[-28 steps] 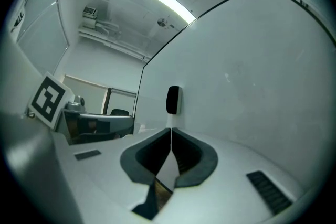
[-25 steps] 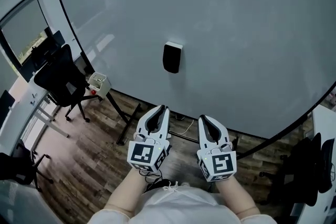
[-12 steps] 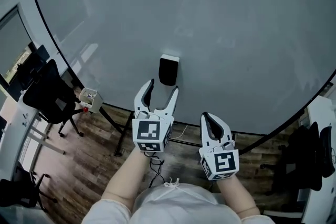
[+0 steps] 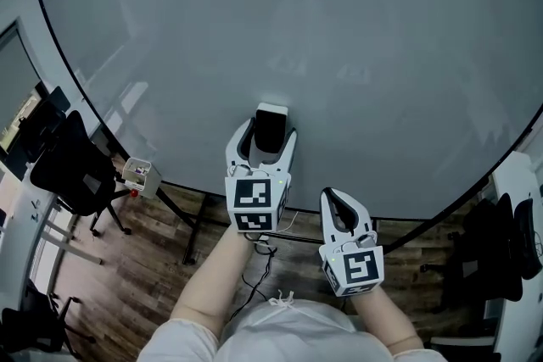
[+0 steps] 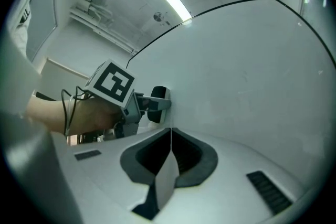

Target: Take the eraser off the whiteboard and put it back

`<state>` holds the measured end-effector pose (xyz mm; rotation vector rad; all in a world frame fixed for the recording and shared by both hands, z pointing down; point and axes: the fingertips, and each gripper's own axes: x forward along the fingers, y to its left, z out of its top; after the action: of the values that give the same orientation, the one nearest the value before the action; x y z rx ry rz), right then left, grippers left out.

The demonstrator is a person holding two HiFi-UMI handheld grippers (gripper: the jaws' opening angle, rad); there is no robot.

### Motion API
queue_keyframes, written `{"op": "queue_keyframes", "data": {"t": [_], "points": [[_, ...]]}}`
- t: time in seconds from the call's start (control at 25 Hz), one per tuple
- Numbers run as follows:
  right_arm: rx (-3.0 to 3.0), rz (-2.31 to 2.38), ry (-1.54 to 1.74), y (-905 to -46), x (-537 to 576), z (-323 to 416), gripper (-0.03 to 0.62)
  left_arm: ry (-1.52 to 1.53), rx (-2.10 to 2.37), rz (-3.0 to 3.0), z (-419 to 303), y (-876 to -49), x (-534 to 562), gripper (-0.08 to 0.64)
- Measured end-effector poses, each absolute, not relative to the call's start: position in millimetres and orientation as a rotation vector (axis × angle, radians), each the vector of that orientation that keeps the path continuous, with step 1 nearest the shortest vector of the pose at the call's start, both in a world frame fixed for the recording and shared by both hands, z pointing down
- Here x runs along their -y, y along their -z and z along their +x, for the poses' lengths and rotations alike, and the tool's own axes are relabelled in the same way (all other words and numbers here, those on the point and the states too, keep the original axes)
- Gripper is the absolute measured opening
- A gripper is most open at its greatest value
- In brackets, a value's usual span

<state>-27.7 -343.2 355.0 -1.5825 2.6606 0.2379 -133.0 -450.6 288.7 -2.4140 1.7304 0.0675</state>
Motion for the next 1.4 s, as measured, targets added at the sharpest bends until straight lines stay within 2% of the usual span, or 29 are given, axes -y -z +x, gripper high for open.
{"op": "queue_keyframes", "data": {"t": [0.36,0.44,1.04,1.4], "points": [[-2.647,-1.593,-0.215,-359.7,346.3,-22.9,0.028,-0.052,-1.745,-2.37,-135.0,-290.3,453.6,0.3],[-2.647,-1.594,-0.208,-361.6,344.8,-22.8,0.028,-0.037,-1.734,-2.358,-133.2,-291.4,452.6,0.268],[-2.637,-1.635,-0.155,-371.7,334.5,-14.5,0.028,-0.095,-1.705,-2.383,-136.7,-288.3,423.2,0.261],[-2.559,-1.69,-0.185,-376.5,327.8,-4.7,0.028,-0.029,-1.65,-2.39,-130.6,-336.7,371.3,0.262]]}}
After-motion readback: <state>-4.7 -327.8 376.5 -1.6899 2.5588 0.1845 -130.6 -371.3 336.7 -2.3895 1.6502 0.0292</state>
